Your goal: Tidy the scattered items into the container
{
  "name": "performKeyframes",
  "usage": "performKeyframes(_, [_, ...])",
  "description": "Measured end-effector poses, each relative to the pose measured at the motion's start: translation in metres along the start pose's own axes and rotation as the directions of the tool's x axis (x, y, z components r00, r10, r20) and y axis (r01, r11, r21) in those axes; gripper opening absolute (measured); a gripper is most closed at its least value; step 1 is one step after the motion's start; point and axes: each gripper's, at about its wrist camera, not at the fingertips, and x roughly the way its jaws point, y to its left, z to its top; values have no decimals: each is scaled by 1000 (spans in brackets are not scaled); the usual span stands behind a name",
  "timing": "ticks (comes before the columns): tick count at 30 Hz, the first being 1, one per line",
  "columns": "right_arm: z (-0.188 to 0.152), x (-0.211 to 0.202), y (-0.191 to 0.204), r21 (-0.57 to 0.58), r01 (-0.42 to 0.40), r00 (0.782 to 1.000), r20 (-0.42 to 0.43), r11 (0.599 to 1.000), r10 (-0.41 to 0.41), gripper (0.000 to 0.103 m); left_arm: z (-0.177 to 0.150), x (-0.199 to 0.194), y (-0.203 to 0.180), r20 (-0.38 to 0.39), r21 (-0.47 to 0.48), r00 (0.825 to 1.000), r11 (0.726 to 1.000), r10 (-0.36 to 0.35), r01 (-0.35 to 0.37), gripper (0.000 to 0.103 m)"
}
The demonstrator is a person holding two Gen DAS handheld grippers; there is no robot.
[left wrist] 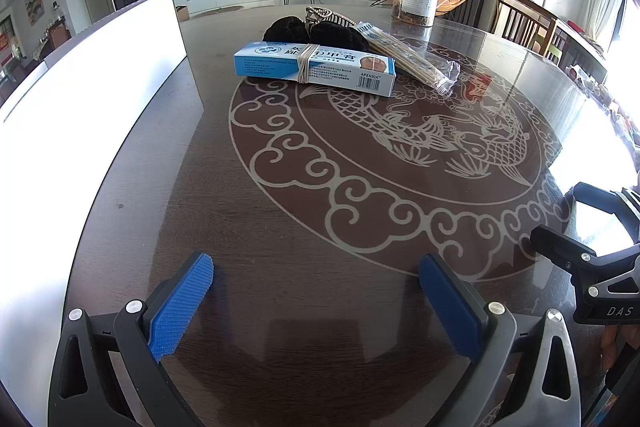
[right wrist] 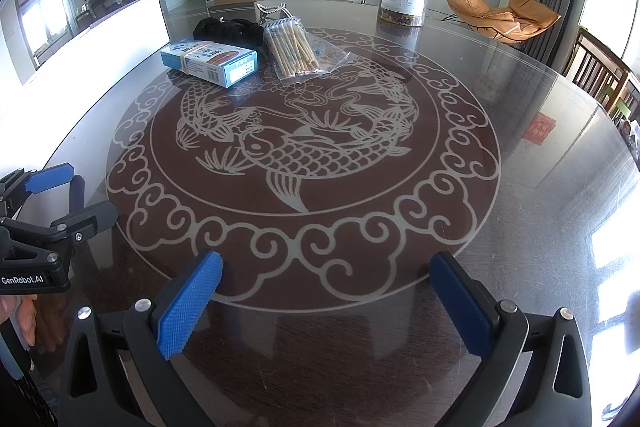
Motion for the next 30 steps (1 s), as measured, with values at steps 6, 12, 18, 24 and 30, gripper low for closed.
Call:
performKeyframes(6, [0, 0, 0, 0, 0, 1000, 0, 1000, 0, 103, 0, 0, 0, 0, 0, 1000, 1000, 0, 0, 103])
performKeyframes(12, [0, 0, 0, 0, 0, 1000, 0, 1000, 0, 103, 0, 0, 0, 0, 0, 1000, 1000, 0, 0, 103])
performKeyframes(18, [0, 0, 0, 0, 0, 1000, 0, 1000, 0, 103, 0, 0, 0, 0, 0, 1000, 1000, 0, 0, 103])
performKeyframes(24, [0, 0, -1, 1, -2, 1000, 1, 1000, 2, 103, 0, 0, 0, 0, 0, 1000, 1000, 0, 0, 103])
performKeyframes(30, [31, 9, -2, -45, -30, 999, 20, 999, 31, 103, 0, 0, 0, 0, 0, 1000, 1000, 0, 0, 103])
